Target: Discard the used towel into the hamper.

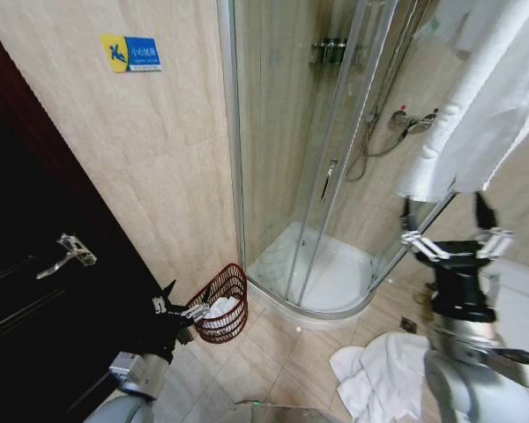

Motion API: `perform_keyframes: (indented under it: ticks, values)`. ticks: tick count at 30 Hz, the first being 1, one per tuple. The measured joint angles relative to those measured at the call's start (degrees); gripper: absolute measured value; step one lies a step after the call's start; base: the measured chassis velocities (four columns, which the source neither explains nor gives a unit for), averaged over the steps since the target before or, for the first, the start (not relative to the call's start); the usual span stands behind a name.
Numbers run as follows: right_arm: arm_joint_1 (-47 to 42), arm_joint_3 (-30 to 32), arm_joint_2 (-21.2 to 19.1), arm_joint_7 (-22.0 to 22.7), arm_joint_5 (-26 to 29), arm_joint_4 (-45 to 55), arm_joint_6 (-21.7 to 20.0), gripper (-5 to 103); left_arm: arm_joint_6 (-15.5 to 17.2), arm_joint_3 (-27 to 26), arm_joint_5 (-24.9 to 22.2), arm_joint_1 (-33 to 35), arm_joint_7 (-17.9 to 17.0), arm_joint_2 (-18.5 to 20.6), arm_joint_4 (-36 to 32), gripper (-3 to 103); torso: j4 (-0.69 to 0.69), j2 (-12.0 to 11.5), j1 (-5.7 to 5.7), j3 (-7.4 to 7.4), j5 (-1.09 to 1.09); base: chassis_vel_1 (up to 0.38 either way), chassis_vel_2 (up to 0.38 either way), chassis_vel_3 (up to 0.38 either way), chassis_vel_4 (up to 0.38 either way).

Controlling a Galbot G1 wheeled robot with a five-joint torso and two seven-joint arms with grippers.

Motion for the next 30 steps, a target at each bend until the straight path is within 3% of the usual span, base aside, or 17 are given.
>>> perform_keyframes:
  ticks: [2,15,17,22,26,30]
  values:
    - [-0.1,0.8,-0.2,0.0,0.4,0.0,0.2,100,0.0,0.0,0.0,0.0,0.0,0.0,0.0,100,0.0,0.0,0.0,0.0,0.0,0.0,0.0,0.0,0.0]
    - [-3.7,18.7,-7.1,-0.9,16.2,-0.1,1.3,100,0.0,0.0,0.0,0.0,0.0,0.0,0.0,100,0.0,0.0,0.0,0.0,-0.01,0.0,0.0,0.0,0.0]
    - [-5.6,23.3,-9.6,-1.9,20.5,-1.0,3.5,100,0.0,0.0,0.0,0.0,0.0,0.0,0.0,100,0.0,0.0,0.0,0.0,-0.02,0.0,0.0,0.0,0.0]
    - [-7.7,27.2,-12.9,-3.1,24.4,-4.5,7.6,100,0.0,0.0,0.0,0.0,0.0,0.0,0.0,100,-0.01,0.0,0.0,0.0,0.0,0.0,0.0,0.0,0.0]
    - [-6.5,27.3,-12.8,-2.3,24.5,-3.7,5.7,100,0.0,0.0,0.0,0.0,0.0,0.0,0.0,100,0.0,0.0,0.0,0.0,0.01,0.0,0.0,0.0,0.0]
    - [-5.0,26.2,-10.3,-0.5,23.2,-0.4,1.3,100,0.0,0.0,0.0,0.0,0.0,0.0,0.0,100,0.0,0.0,0.0,0.0,-0.02,0.0,0.0,0.0,0.0]
